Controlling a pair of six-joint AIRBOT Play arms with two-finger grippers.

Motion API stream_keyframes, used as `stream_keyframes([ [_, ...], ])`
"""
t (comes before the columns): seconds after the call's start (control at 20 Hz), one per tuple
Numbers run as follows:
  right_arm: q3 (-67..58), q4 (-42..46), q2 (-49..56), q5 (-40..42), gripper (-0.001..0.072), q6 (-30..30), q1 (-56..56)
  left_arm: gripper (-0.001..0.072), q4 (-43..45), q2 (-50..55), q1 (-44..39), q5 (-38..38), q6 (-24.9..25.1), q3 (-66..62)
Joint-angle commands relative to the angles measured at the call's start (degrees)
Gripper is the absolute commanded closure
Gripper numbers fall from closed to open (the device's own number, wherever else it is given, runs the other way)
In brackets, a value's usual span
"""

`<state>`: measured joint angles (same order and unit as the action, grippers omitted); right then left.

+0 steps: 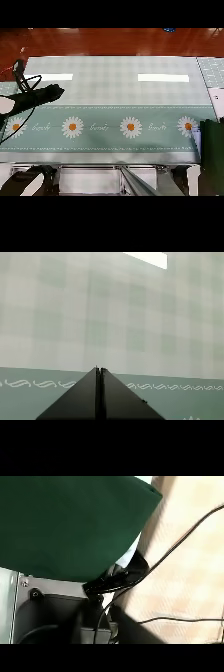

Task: Fold the shirts.

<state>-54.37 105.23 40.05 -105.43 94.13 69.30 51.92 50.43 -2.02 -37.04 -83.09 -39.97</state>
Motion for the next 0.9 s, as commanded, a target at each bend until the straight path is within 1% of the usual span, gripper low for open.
stream_keyframes([
  [0.0, -2.3, -7.4, 2.2, 4.5, 0.0599, 0.3, 0.1, 0.0688, -1.2, 0.6, 0.3, 0.6, 3.8, -3.7],
  [0.05, -5.1, -16.5, 3.9, 7.9, 0.0680, -0.9, -0.2, 0.0688, -1.2, 0.6, 1.0, 0.5, 5.1, -6.1],
  [0.15, -12.1, -33.4, 8.5, 15.7, 0.0680, -1.0, -5.5, 0.0688, -1.2, 0.6, 2.6, -0.3, 5.5, -12.7],
  [0.2, -15.8, -40.5, 11.1, 20.0, 0.0680, -1.2, -11.3, 0.0688, -1.2, 0.9, 3.1, -0.8, 5.5, -17.0],
  [0.25, -19.2, -45.0, 13.4, 24.4, 0.0680, -1.7, -18.6, 0.0688, -1.2, 1.5, 3.0, -1.3, 5.5, -21.6],
  [0.3, -22.2, -46.9, 15.6, 29.7, 0.0680, -1.9, -28.2, 0.0689, -1.2, 2.6, 2.3, -2.4, 5.5, -26.1],
  [0.35, -24.4, -46.1, 17.7, 34.6, 0.0680, -2.4, -38.9, 0.0690, -1.1, 4.4, 0.9, -4.2, 5.5, -30.8],
  [0.4, -25.6, -43.5, 19.8, 38.4, 0.0680, -2.5, -48.6, 0.0689, -0.5, 6.7, -1.2, -6.7, 5.4, -34.8],
  [0.45, -26.1, -40.2, 22.3, 41.1, 0.0680, -2.1, -57.6, 0.0690, 2.2, 9.6, -4.2, -10.3, 4.9, -38.0],
  [0.5, -26.1, -35.5, 25.2, 42.4, 0.0680, -0.9, -66.1, 0.0690, 7.1, 12.5, -7.3, -13.7, 3.0, -39.5],
  [0.55, -26.1, -30.4, 28.7, 42.1, 0.0680, 1.1, -72.8, 0.0689, 14.2, 15.5, -10.1, -16.7, -0.7, -39.3],
  [0.6, -26.1, -25.7, 32.1, 40.7, 0.0680, 2.3, -77.3, 0.0689, 20.7, 18.7, -12.0, -19.7, -4.8, -38.8],
  [0.65, -26.1, -21.2, 35.4, 38.8, 0.0680, 4.1, -80.1, 0.0689, 25.7, 22.1, -13.0, -23.3, -7.5, -38.5],
  [0.7, -26.1, -17.5, 38.7, 36.4, 0.0680, 5.6, -81.6, 0.0689, 27.9, 25.3, -13.0, -26.3, -8.3, -38.5],
  [0.75, -26.1, -16.1, 41.1, 34.7, 0.0680, 6.5, -81.8, 0.0688, 27.9, 27.6, -12.7, -28.3, -8.3, -38.6],
  [0.85, -26.1, -16.1, 43.9, 33.6, 0.0680, 6.4, -81.1, 0.0688, 27.8, 30.5, -12.2, -29.7, -8.9, -38.5],
])
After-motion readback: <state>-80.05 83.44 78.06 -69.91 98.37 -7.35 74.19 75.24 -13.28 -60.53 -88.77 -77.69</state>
